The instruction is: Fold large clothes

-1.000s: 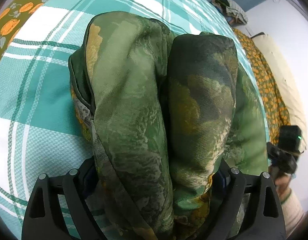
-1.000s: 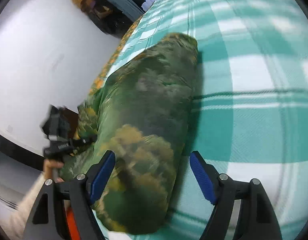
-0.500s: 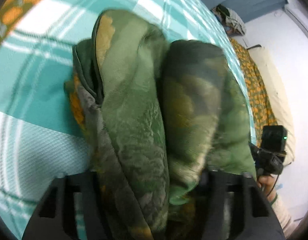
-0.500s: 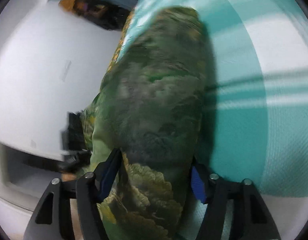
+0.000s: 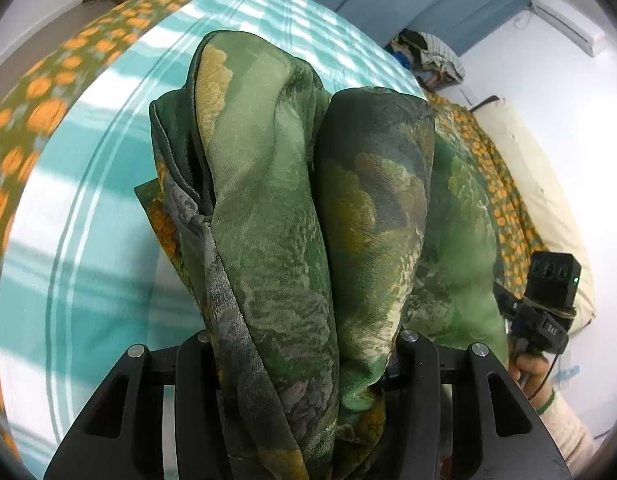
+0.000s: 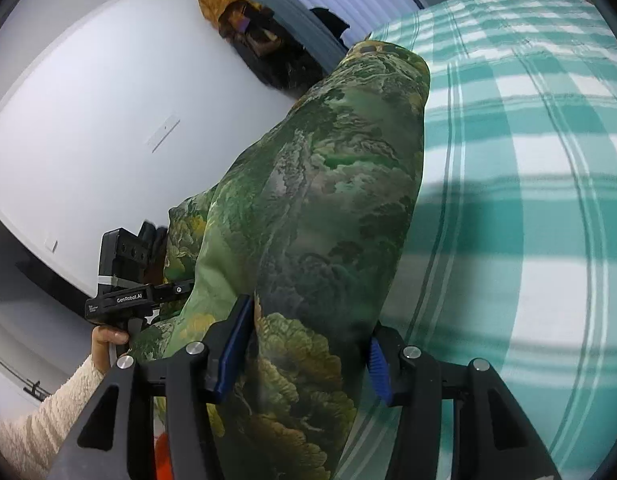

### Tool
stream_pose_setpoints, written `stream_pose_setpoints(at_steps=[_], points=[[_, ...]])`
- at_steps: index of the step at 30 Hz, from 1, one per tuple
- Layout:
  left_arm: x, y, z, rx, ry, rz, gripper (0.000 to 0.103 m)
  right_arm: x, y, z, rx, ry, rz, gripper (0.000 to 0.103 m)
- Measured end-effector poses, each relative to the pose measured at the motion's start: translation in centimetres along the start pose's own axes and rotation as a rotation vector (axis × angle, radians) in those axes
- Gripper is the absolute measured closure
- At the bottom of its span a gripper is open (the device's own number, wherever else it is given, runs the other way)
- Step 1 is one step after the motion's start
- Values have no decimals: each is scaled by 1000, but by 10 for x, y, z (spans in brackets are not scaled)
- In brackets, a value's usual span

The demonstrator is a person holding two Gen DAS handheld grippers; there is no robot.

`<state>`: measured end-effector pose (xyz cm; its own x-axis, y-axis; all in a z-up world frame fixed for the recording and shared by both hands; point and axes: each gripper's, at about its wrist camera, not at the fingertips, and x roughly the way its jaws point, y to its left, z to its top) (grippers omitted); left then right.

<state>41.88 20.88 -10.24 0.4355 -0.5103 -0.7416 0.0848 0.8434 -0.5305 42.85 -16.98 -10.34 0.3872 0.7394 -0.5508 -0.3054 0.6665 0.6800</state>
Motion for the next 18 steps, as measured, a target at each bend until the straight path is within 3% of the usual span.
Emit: stream_pose_setpoints(at_steps=[5,12,15,18], points=[[37,2,35,11,7,7,55,18,-33,38,34,-38,-4,51],[80,13,54,25,38,21,54,39,-80,52,80,-35,-7,51],[107,27,51,-1,74,32,45,59,-105,54,122,2,-20,50],[107,46,45,-60,54,-43,30,72,-125,47,169,13,-2,50]])
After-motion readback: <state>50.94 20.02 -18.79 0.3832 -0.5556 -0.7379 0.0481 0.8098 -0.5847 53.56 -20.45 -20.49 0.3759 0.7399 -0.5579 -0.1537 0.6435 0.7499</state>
